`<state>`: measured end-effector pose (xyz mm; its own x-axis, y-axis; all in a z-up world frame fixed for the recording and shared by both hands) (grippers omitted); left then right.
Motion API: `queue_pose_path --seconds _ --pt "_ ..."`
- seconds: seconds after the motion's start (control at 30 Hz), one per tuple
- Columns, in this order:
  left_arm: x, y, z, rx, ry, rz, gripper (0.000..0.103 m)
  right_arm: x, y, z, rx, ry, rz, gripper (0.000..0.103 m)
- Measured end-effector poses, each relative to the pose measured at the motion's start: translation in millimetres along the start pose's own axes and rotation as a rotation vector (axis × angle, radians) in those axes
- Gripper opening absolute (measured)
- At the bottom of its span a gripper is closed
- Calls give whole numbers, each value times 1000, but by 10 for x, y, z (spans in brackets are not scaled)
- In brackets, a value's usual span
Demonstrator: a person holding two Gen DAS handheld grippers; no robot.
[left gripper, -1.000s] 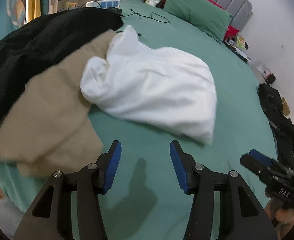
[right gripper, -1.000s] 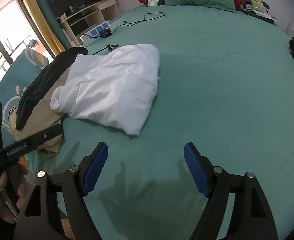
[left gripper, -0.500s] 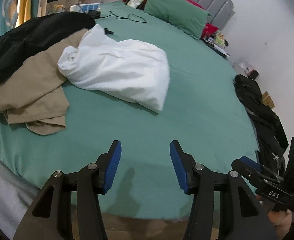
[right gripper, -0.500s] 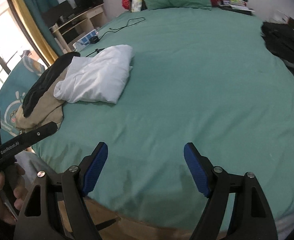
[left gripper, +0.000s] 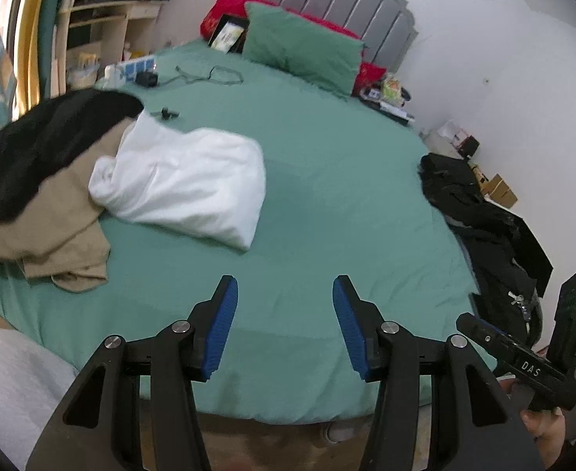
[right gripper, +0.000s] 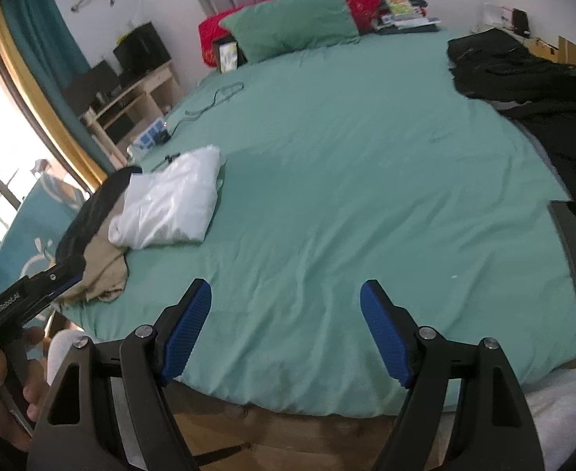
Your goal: Fold large clothes
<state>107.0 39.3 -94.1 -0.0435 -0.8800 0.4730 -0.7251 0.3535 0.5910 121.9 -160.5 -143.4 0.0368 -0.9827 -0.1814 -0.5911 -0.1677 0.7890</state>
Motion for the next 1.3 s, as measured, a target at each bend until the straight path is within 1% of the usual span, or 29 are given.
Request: queue_pose_path --seconds 0.1,0.23,0.33,0.4,0.5,0.53,0.6,0.63,0.67,0.77,0.83,0.93,1.03,1.17,1.23,1.3 --pt "119 97 -74 28 -25 -1 53 72 136 -42 25 -11 7 85" --pt "317 229 -169 70 -71 11 54 147 339 -159 70 23 39 85" --pt "458 328 -234 84 -115 -10 54 225 529 -258 112 25 67 85" --pt "549 436 -303 113 -152 -45 54 260 643 -321 144 23 78 86" --pt "697 593 -408 162 -196 -66 54 298 871 -433 211 30 105 92" --pt "734 635 -440 176 -205 -67 54 304 931 -462 227 33 112 93" --pt "817 735 -507 204 -223 -72 59 315 1074 -533 264 40 129 94" --pt "856 784 -538 221 -234 -75 64 316 1143 -566 280 45 135 94" --pt "890 824 -561 235 -242 -76 66 320 1197 -590 293 49 140 94" --pt "983 930 -615 266 -265 -67 67 299 1364 -662 332 69 158 95" --pt "1053 1024 -652 294 -286 -73 67 268 1473 -707 362 91 179 95" --pt "1119 1139 -705 332 -304 -84 67 194 1615 -767 404 118 183 95" --pt "1168 1275 -747 369 -319 -92 67 140 1789 -813 448 125 183 96" --pt "1220 1473 -808 418 -330 -101 67 44 2022 -873 513 141 215 96" --pt "1255 1597 -841 456 -345 -108 67 -10 2155 -913 551 143 217 96" --pt "1290 1722 -874 493 -358 -99 67 -64 2266 -949 582 140 213 97"
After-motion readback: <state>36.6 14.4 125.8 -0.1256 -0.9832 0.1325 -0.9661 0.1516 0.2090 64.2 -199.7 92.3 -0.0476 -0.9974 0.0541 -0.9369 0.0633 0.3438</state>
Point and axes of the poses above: each gripper's, at about its wrist camera, not at the fingertips, and y roughly against the way its jaws point, x to its right, z to its underside, the point moved 6 cm from there along -y, roughly the way its jaws point, and after that the axes turned 11 degrees about z, right-handed, at the moved point
